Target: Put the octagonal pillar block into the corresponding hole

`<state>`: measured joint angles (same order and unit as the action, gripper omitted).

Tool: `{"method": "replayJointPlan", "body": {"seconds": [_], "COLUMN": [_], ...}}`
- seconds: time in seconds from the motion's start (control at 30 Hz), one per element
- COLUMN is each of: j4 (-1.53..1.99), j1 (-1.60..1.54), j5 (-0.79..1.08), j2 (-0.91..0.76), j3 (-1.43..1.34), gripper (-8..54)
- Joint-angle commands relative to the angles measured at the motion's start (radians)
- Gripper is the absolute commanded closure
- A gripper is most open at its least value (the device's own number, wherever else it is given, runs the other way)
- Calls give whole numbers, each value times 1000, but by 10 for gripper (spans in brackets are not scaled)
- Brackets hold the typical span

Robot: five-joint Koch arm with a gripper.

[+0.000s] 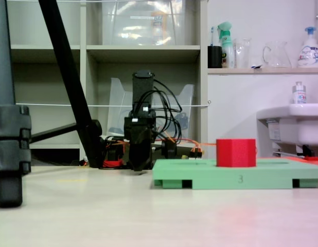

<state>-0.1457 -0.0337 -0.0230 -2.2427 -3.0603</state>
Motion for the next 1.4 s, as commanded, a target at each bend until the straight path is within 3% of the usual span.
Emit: {"method": "replayJointPlan", "body": {"seconds": [0.0, 0.13, 1.37], "j4": [2, 129, 124], "j1": [14, 31, 29], "j5": [2, -3, -6], "j2": [-78, -77, -77], "j3": [-74, -74, -74], "gripper": [97, 102, 105]}}
